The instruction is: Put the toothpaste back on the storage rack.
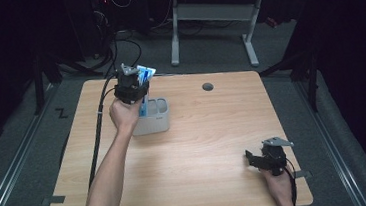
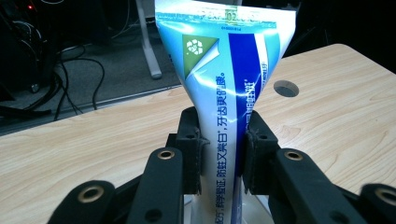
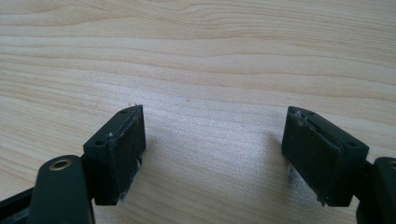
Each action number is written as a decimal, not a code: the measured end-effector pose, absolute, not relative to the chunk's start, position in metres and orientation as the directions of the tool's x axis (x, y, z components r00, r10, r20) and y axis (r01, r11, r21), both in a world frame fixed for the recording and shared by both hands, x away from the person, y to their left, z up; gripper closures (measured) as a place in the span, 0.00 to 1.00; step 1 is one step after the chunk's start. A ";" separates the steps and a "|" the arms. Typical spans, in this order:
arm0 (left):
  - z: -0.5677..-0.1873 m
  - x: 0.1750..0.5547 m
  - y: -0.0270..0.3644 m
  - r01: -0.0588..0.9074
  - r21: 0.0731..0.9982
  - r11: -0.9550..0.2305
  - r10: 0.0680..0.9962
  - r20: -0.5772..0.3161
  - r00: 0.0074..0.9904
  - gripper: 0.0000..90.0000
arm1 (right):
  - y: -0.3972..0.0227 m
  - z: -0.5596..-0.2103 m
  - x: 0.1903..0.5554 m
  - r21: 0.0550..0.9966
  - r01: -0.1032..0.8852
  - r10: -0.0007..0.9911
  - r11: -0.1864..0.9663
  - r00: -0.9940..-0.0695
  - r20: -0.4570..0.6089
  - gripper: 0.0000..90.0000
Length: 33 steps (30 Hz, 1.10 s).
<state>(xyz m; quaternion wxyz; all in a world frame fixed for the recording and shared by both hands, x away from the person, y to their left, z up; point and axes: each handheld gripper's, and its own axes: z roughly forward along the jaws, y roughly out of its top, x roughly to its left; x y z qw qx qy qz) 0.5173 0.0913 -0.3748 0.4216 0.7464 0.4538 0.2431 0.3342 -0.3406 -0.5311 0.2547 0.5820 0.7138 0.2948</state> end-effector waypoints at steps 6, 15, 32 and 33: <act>-0.381 0.515 0.094 0.483 0.843 -0.237 0.883 -0.020 0.469 0.80 | -0.341 -0.531 0.334 0.718 0.680 0.981 0.150 -0.194 -0.021 0.24; -0.380 0.510 0.093 0.477 0.836 -0.272 0.877 0.012 0.480 0.80 | -0.340 -0.531 0.334 0.715 0.683 0.981 0.147 -0.192 -0.018 0.24; -0.391 0.507 0.099 0.501 0.832 -0.238 0.885 -0.026 0.464 0.80 | -0.340 -0.531 0.335 0.716 0.682 0.981 0.147 -0.192 -0.018 0.24; -0.392 0.506 0.099 0.501 0.832 -0.240 0.884 -0.025 0.466 0.80 | -0.340 -0.531 0.335 0.715 0.683 0.981 0.147 -0.193 -0.018 0.24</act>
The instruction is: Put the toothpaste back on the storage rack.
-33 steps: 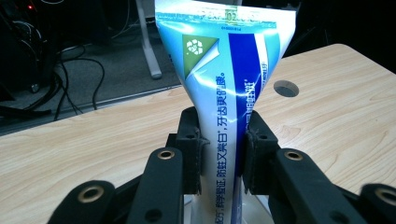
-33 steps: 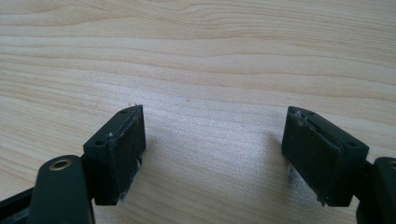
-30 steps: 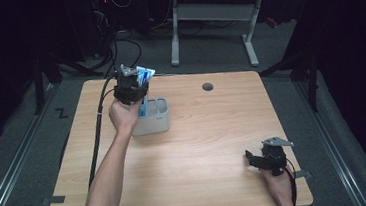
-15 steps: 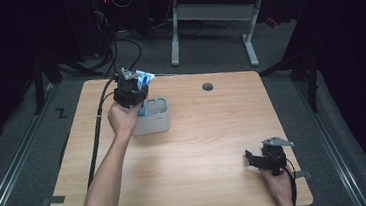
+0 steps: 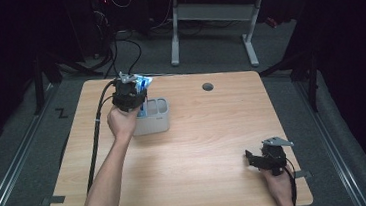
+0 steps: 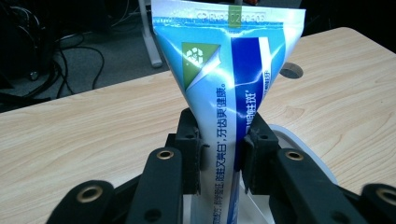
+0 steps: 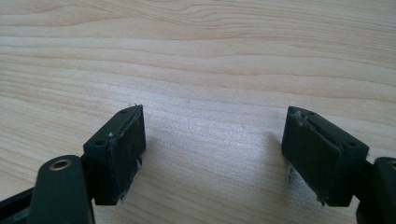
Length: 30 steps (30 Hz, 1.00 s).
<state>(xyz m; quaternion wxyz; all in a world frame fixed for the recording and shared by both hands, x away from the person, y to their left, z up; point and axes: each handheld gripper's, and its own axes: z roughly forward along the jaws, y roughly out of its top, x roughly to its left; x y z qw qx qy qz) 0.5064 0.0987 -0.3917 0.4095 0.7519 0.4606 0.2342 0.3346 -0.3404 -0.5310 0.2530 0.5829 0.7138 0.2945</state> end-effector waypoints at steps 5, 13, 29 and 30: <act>-0.396 0.504 0.098 0.500 0.831 -0.243 0.884 -0.023 0.467 0.80 | -0.341 -0.531 0.335 0.715 0.683 0.981 0.148 -0.193 -0.019 0.24; -0.402 0.503 0.098 0.511 0.824 -0.246 0.886 -0.023 0.464 0.80 | -0.340 -0.531 0.335 0.715 0.683 0.981 0.148 -0.193 -0.019 0.24; -0.412 0.502 0.097 0.520 0.818 -0.247 0.884 -0.029 0.466 0.80 | -0.341 -0.531 0.335 0.716 0.682 0.981 0.150 -0.195 -0.020 0.24; -0.412 0.502 0.098 0.519 0.820 -0.242 0.885 -0.033 0.465 0.80 | -0.341 -0.531 0.335 0.716 0.682 0.981 0.150 -0.195 -0.020 0.24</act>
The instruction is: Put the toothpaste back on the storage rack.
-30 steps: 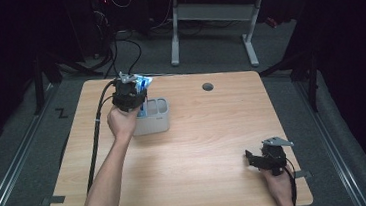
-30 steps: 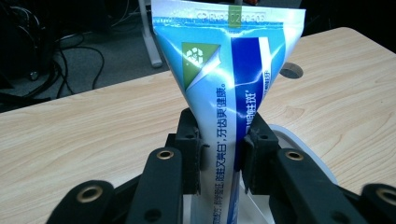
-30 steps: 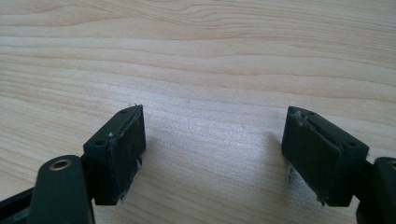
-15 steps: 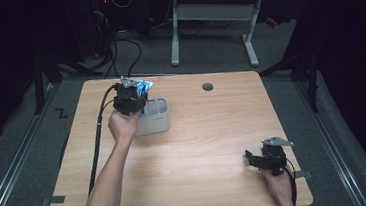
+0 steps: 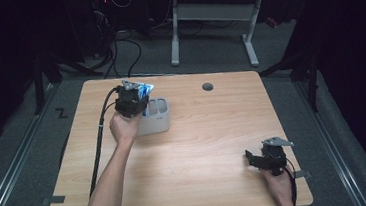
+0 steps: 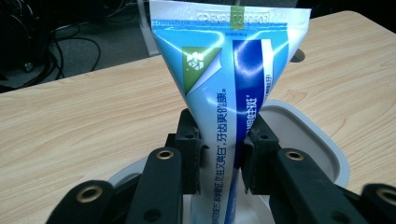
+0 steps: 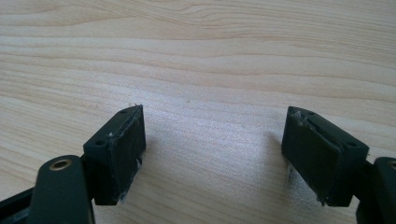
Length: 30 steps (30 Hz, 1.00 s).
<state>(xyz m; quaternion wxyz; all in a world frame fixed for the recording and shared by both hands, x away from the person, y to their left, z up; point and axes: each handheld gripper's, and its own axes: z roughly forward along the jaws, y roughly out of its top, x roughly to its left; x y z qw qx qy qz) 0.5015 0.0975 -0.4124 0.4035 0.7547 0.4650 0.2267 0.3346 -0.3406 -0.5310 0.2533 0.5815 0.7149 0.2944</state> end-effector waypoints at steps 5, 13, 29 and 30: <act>-0.413 0.500 0.101 0.516 0.823 -0.236 0.883 -0.039 0.467 0.79 | -0.341 -0.531 0.335 0.715 0.682 0.980 0.151 -0.196 -0.020 0.24; -0.413 0.501 0.102 0.527 0.820 -0.221 0.884 -0.059 0.464 0.78 | -0.341 -0.531 0.335 0.717 0.680 0.980 0.152 -0.197 -0.021 0.24; -0.415 0.500 0.102 0.540 0.811 -0.225 0.882 -0.067 0.467 0.68 | -0.341 -0.531 0.335 0.717 0.681 0.980 0.150 -0.196 -0.020 0.24; -0.414 0.500 0.102 0.538 0.813 -0.222 0.882 -0.067 0.466 0.67 | -0.341 -0.531 0.335 0.716 0.681 0.980 0.150 -0.196 -0.020 0.24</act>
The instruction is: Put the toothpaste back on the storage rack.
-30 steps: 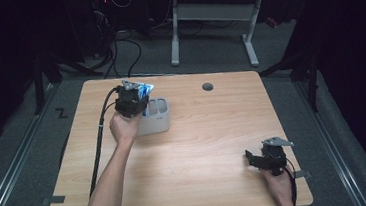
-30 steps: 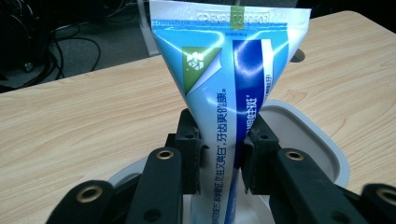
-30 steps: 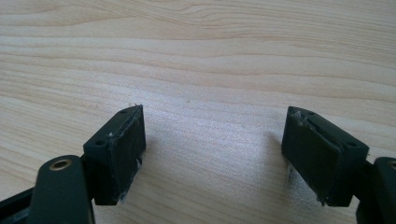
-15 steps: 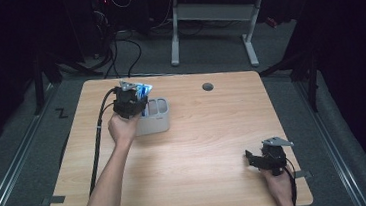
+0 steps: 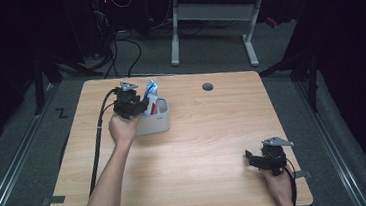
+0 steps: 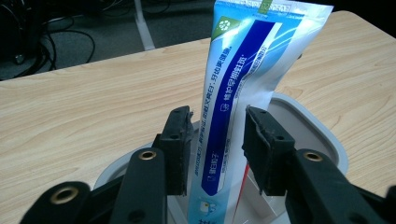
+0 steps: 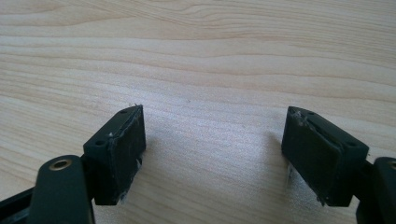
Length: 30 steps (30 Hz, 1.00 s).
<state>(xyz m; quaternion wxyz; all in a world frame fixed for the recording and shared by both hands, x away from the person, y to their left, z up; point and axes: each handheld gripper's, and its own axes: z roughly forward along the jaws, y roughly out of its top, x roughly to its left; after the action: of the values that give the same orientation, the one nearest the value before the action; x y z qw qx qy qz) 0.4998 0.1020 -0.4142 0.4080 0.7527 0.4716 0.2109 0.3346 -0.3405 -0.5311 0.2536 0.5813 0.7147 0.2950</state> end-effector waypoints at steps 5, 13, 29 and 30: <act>-0.412 0.497 0.106 0.538 0.820 -0.196 0.881 -0.095 0.464 0.62 | -0.340 -0.531 0.335 0.716 0.681 0.980 0.150 -0.196 -0.020 0.24; -0.404 0.491 0.114 0.522 0.834 -0.180 0.885 -0.095 0.456 0.57 | -0.341 -0.531 0.335 0.715 0.682 0.980 0.151 -0.196 -0.020 0.24; -0.386 0.482 0.134 0.491 0.861 -0.137 0.894 -0.107 0.436 0.57 | -0.340 -0.531 0.334 0.715 0.682 0.980 0.150 -0.196 -0.019 0.24; -0.386 0.482 0.134 0.491 0.861 -0.137 0.894 -0.107 0.436 0.57 | -0.340 -0.531 0.334 0.715 0.682 0.980 0.150 -0.196 -0.019 0.24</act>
<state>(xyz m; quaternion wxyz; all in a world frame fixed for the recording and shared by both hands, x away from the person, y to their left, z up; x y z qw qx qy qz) 0.4824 0.1339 -0.3858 0.4475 0.7195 0.4810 0.2250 0.3341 -0.3402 -0.5310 0.2529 0.5815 0.7149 0.2946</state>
